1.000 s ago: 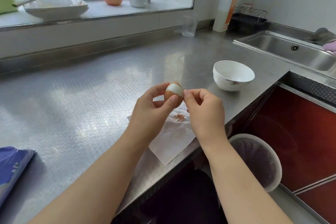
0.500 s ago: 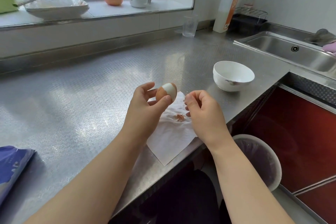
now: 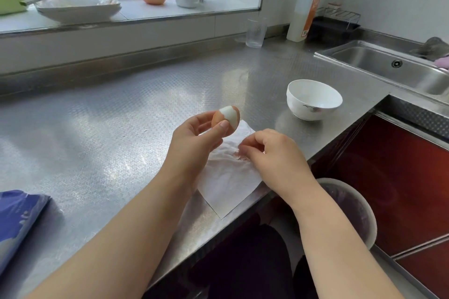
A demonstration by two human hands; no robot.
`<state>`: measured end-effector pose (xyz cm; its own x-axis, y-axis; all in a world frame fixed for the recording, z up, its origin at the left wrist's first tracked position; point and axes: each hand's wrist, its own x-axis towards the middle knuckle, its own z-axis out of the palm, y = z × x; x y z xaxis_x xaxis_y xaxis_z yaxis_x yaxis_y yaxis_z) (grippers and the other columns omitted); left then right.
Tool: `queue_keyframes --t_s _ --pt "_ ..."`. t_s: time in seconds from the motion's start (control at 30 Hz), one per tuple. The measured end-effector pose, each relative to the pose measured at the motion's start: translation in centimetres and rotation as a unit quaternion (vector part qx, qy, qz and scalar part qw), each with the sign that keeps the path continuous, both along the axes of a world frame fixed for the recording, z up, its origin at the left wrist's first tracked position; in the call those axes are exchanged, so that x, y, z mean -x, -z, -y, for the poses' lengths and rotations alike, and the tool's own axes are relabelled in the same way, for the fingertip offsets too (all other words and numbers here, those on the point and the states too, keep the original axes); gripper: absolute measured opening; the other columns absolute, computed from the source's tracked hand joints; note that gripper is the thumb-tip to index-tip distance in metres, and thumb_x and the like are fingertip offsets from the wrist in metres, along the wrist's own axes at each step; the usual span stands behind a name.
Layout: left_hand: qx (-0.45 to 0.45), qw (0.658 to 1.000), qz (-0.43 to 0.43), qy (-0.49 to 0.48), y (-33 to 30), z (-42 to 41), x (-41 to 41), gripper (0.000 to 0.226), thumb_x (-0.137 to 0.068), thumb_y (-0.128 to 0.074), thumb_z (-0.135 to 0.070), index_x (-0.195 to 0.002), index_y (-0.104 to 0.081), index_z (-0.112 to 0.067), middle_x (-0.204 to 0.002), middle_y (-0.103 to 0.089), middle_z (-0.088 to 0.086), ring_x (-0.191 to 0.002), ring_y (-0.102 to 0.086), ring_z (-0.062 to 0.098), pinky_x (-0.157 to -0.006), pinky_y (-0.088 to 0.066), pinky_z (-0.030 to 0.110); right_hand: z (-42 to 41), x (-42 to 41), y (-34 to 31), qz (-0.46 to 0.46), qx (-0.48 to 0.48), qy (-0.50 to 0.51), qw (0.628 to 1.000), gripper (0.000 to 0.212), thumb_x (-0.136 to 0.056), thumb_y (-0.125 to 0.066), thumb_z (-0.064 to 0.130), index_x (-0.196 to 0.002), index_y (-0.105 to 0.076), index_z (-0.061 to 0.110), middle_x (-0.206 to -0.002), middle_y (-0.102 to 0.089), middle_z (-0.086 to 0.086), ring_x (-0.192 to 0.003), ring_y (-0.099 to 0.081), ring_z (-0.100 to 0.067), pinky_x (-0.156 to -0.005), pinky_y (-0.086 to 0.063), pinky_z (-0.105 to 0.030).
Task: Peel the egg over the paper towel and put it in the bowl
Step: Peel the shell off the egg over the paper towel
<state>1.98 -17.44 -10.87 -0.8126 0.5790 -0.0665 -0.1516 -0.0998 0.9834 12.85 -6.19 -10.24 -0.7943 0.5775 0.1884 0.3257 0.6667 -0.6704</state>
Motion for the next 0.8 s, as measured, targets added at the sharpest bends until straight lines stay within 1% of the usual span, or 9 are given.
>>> queue_keyframes --t_s 0.1,0.17,0.23,0.37,0.5,0.6,0.63,0.7,0.8 --pt "0.01 1.0 -0.011 -0.019 -0.1 0.0 -0.1 0.023 -0.085 -0.074 -0.017 -0.106 -0.068 -0.025 -0.112 -0.073 0.002 -0.108 -0.068 0.017 -0.098 -0.052 0.037 0.1 0.0 0.0 0.009 0.009 -0.016 1.0 0.017 -0.088 -0.063 0.022 -0.101 -0.072 0.027 -0.102 -0.068 0.009 -0.097 -0.061 -0.007 -0.09 -0.046 -0.028" --pt "0.015 0.999 -0.024 -0.026 -0.2 0.0 -0.2 0.024 -0.084 -0.075 -0.018 -0.106 -0.069 -0.025 -0.111 -0.074 0.0 -0.106 -0.069 0.014 -0.1 -0.052 0.039 0.0 0.1 0.1 -0.011 0.012 0.002 1.0 0.007 -0.084 -0.067 0.029 -0.089 -0.072 0.027 -0.088 -0.071 0.011 -0.087 -0.063 -0.004 -0.085 -0.048 -0.029" --pt "0.018 0.999 -0.038 -0.033 -0.2 0.0 -0.3 0.023 -0.084 -0.076 -0.019 -0.104 -0.069 -0.027 -0.109 -0.074 -0.003 -0.105 -0.069 0.011 -0.1 -0.052 0.038 -0.1 0.1 0.0 -0.03 0.019 0.014 0.999 0.009 -0.084 -0.068 0.033 -0.081 -0.071 0.025 -0.078 -0.072 0.012 -0.081 -0.064 -0.003 -0.08 -0.048 -0.029" --pt "0.021 0.996 -0.067 -0.056 -0.4 0.0 -0.5 0.024 -0.084 -0.075 -0.02 -0.106 -0.069 -0.026 -0.106 -0.072 -0.009 -0.101 -0.068 0.005 -0.099 -0.053 0.038 -0.3 -0.1 -0.2 0.011 0.008 -0.03 0.999 0.018 -0.09 -0.061 0.023 -0.104 -0.072 0.027 -0.104 -0.069 0.011 -0.101 -0.06 -0.006 -0.09 -0.044 -0.023" --pt "0.027 0.993 -0.093 -0.064 -0.4 -0.1 -0.7 0.029 -0.084 -0.074 -0.019 -0.112 -0.068 -0.024 -0.106 -0.072 -0.011 -0.092 -0.068 -0.002 -0.095 -0.055 0.034 -0.7 -0.3 -0.4 0.001 0.003 -0.012 1.0 0.013 -0.085 -0.067 0.036 -0.083 -0.072 0.024 -0.082 -0.071 0.011 -0.083 -0.062 -0.007 -0.076 -0.047 -0.025" --pt "0.026 0.992 -0.102 -0.066 -0.4 -0.2 -0.7 0.03 -0.085 -0.073 -0.017 -0.114 -0.067 -0.024 -0.107 -0.071 -0.011 -0.094 -0.069 0.003 -0.093 -0.055 0.032 -0.9 -0.4 -0.6 0.05 -0.025 -0.051 0.997 0.022 -0.09 -0.06 0.024 -0.109 -0.069 0.03 -0.102 -0.07 0.015 -0.102 -0.058 -0.004 -0.084 -0.039 -0.012" --pt "0.023 0.992 -0.103 -0.066 -0.4 -0.2 -0.7 0.029 -0.086 -0.073 -0.017 -0.113 -0.067 -0.025 -0.106 -0.072 -0.012 -0.094 -0.069 0.003 -0.091 -0.055 0.03 -0.9 -0.4 -0.7 0.046 -0.045 -0.055 0.996 0.026 -0.089 -0.061 0.024 -0.114 -0.066 0.031 -0.105 -0.068 0.016 -0.107 -0.056 -0.006 -0.09 -0.039 -0.016" --pt "0.019 0.992 -0.107 -0.064 -0.3 -0.2 -0.7 0.027 -0.085 -0.073 -0.016 -0.107 -0.067 -0.03 -0.1 -0.072 -0.014 -0.09 -0.069 -0.001 -0.084 -0.054 0.023 -1.0 -0.3 -0.8 -0.005 -0.065 -0.033 0.997 0.017 -0.088 -0.063 0.028 -0.104 -0.068 0.03 -0.092 -0.068 0.015 -0.099 -0.057 -0.009 -0.091 -0.041 -0.028" --pt "0.024 0.99 -0.126 -0.055 -0.4 -0.1 -0.8 0.03 -0.084 -0.074 -0.013 -0.103 -0.065 -0.035 -0.101 -0.071 -0.015 -0.095 -0.069 0.002 -0.081 -0.051 0.018 -1.1 0.1 -1.0 -0.075 -0.018 -0.002 0.997 0.019 -0.094 -0.055 0.022 -0.106 -0.07 0.025 -0.086 -0.071 0.013 -0.087 -0.061 -0.003 -0.078 -0.044 -0.016"
